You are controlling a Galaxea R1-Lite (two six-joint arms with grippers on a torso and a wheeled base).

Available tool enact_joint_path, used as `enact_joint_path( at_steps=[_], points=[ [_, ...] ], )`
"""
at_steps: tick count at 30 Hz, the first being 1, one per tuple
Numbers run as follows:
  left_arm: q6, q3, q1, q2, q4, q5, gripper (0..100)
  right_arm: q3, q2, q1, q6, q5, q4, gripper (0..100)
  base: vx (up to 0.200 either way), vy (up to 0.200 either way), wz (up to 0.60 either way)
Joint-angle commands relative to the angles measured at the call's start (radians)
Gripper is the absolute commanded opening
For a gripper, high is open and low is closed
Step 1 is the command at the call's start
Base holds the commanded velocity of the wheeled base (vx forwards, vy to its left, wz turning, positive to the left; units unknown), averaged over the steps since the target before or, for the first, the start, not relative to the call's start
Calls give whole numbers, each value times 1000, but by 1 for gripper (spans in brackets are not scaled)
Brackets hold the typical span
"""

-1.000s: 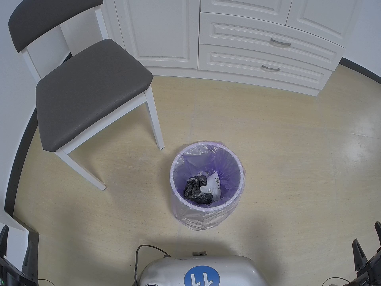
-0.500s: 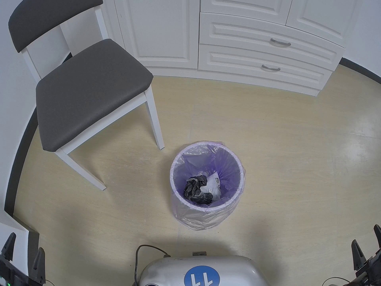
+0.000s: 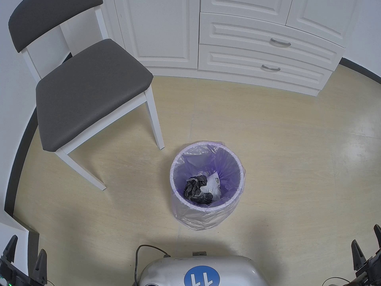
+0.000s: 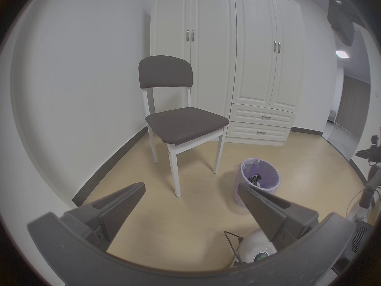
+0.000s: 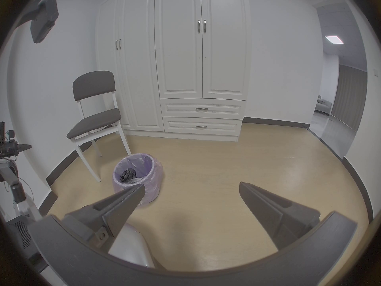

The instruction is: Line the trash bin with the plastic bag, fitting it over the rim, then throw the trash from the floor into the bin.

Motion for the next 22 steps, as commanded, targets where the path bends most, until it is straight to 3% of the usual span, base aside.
enact_joint_path(
  at_steps=[1, 22],
  points=[
    [0, 17, 0, -10, 0, 1, 100, 18, -13, 1, -1, 0, 0, 100, 0, 0, 0],
    [6, 17, 0, -10, 0, 1, 100, 18, -13, 1, 4, 0, 0, 100, 0, 0, 0]
  ],
)
